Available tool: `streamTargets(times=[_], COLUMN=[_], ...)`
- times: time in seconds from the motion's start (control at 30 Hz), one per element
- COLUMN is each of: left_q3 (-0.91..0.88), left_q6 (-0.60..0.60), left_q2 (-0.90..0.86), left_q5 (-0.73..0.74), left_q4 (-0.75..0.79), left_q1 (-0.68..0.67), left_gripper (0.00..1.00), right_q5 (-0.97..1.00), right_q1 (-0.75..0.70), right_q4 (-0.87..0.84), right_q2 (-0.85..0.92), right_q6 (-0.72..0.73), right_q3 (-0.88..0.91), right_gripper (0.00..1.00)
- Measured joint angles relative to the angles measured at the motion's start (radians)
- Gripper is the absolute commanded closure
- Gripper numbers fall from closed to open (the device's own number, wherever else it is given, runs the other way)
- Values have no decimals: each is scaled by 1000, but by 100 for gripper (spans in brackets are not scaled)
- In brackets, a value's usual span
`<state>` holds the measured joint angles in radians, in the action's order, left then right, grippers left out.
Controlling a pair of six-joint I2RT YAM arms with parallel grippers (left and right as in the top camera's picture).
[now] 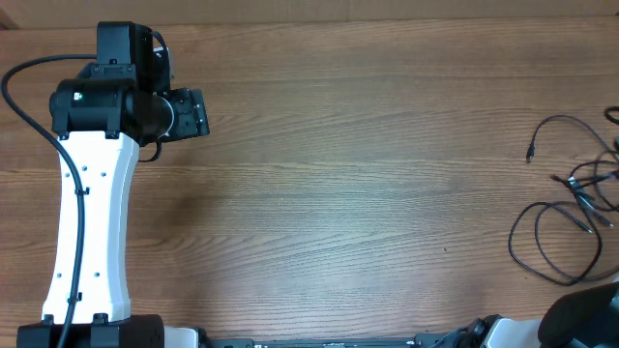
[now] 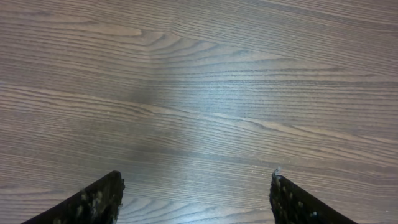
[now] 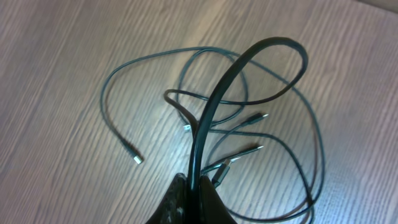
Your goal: Untangle cables
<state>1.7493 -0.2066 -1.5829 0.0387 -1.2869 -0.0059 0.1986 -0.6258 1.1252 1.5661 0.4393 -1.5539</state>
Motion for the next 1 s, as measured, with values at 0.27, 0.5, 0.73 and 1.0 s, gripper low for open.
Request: streamTargets(times=[0.27,0.5,0.73,1.0], left_q3=[0,0,0,1], left_q6=[0,0,9,83], left_q2=[0,0,0,0], left_q5=[-7,-6,19,37], left_q4=[0,0,55,21], left_q1=[0,0,-1,-35], left_gripper=[24,24,18,1], right_q5=[-67,-206,-458,-470], right_q1=[-16,-16,21,403], right_q4=[-40,-39,-24,85], right_q2=[2,2,2,8], right_q6=[-37,-101,-235,-372], right_q3=[0,0,0,0], right_gripper=[19,17,0,0])
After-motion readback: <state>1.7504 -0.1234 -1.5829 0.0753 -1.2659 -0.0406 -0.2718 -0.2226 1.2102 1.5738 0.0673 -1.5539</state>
